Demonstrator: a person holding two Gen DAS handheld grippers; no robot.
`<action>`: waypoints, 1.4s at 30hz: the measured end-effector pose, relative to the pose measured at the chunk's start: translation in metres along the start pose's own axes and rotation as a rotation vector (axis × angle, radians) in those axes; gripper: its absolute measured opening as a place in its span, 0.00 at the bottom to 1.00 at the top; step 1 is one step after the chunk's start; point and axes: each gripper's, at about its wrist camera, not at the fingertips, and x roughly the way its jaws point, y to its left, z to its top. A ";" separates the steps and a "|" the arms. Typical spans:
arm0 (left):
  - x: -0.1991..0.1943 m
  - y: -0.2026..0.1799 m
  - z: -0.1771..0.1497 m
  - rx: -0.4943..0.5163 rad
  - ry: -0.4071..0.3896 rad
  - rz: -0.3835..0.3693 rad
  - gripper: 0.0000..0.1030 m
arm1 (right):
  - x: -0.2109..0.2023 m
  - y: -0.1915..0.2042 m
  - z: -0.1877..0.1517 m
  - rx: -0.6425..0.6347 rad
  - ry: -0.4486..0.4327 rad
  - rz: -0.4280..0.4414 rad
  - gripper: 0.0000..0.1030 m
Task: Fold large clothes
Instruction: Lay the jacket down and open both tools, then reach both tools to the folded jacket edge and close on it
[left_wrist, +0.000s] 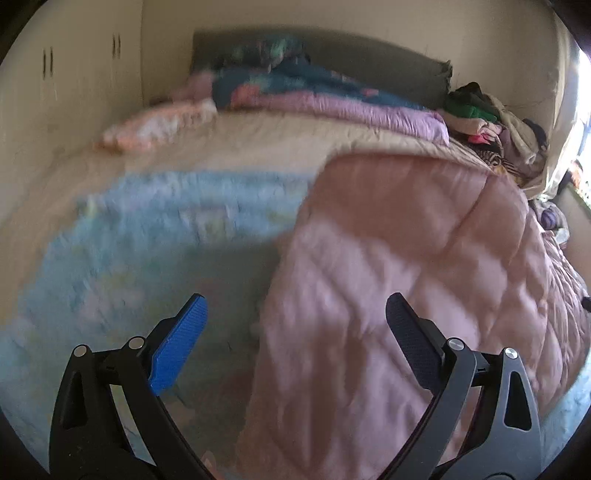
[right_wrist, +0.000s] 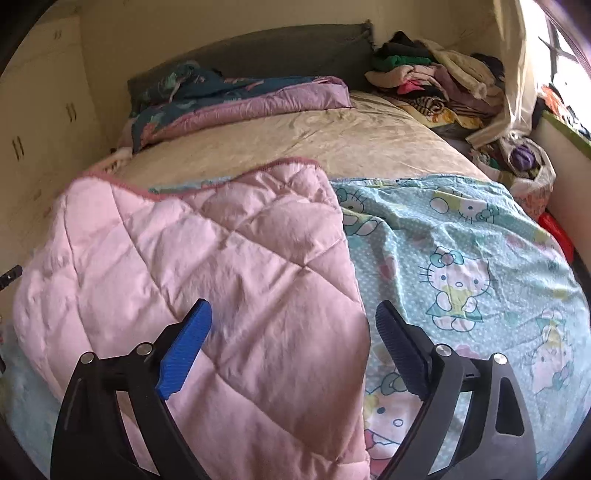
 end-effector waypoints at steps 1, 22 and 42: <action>0.005 0.002 -0.007 -0.019 0.018 -0.029 0.88 | 0.005 0.002 -0.001 -0.018 0.017 -0.011 0.89; 0.061 -0.031 0.026 0.016 0.042 0.053 0.10 | 0.080 0.005 0.048 0.091 0.022 -0.209 0.16; -0.004 -0.021 0.008 -0.056 0.012 0.055 0.91 | -0.022 -0.001 -0.011 0.249 -0.070 -0.081 0.96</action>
